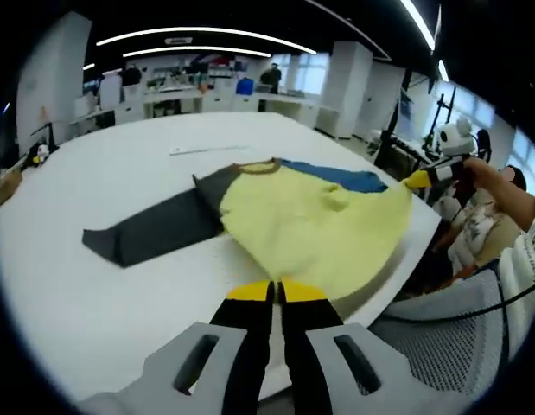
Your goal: Fold the garment on the visible template until the final outline fits inside the template.
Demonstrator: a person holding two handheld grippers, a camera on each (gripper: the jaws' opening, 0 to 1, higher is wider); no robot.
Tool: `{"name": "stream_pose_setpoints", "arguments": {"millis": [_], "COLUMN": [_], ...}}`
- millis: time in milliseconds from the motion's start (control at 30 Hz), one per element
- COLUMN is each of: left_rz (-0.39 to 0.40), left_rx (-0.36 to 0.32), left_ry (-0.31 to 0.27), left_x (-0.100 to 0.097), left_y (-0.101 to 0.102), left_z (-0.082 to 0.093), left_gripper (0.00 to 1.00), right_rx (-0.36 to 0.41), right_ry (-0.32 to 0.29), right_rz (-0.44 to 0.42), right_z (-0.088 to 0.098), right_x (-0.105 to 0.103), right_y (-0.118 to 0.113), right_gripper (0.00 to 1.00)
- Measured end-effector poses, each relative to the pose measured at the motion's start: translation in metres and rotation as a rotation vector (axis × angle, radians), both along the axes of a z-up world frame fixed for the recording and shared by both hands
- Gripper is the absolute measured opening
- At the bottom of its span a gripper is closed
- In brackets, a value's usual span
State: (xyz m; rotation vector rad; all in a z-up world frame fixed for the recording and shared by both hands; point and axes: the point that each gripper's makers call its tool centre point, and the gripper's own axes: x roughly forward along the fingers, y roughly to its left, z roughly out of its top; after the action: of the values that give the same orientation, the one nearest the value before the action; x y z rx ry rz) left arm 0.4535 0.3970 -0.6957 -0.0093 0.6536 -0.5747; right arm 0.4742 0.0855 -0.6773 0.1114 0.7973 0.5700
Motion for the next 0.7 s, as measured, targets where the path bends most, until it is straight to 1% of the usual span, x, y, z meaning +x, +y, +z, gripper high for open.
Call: {"name": "stream_pose_setpoints", "arguments": {"millis": [67, 100, 200, 267, 333, 433, 500, 567, 700], "left_rz": [0.005, 0.005, 0.018, 0.021, 0.064, 0.073, 0.092, 0.097, 0.125], "left_rx": [-0.007, -0.005, 0.005, 0.005, -0.008, 0.028, 0.011, 0.015, 0.041], "left_ry": [0.027, 0.033, 0.079, 0.098, 0.16, 0.168, 0.192, 0.195, 0.214], "left_x": [-0.006, -0.007, -0.016, -0.019, -0.026, -0.033, -0.038, -0.04, -0.043], "left_y": [-0.002, -0.003, -0.003, -0.004, 0.0, 0.004, 0.005, 0.007, 0.013], "left_z": [-0.005, -0.006, -0.016, -0.02, -0.035, -0.044, -0.047, -0.05, -0.056], "left_gripper": [0.0, 0.0, 0.0, 0.0, 0.0, 0.0, 0.0, 0.0, 0.0], "right_rx": [-0.003, -0.007, -0.027, -0.039, -0.027, -0.033, -0.043, -0.048, -0.018], "right_ry": [0.016, 0.018, 0.035, 0.047, 0.075, 0.099, 0.112, 0.134, 0.152], "right_rz": [-0.006, -0.007, -0.009, -0.01, -0.021, -0.026, -0.027, -0.029, -0.047], "right_z": [-0.004, -0.006, -0.012, -0.019, -0.027, -0.039, -0.046, -0.053, -0.06], "right_x": [-0.007, -0.009, -0.017, -0.023, -0.029, -0.038, -0.043, -0.047, -0.051], "right_y": [-0.002, -0.003, -0.008, -0.011, -0.011, -0.011, -0.013, -0.015, -0.015], "right_gripper": [0.0, 0.0, 0.0, 0.0, 0.0, 0.0, 0.0, 0.0, 0.0]}}
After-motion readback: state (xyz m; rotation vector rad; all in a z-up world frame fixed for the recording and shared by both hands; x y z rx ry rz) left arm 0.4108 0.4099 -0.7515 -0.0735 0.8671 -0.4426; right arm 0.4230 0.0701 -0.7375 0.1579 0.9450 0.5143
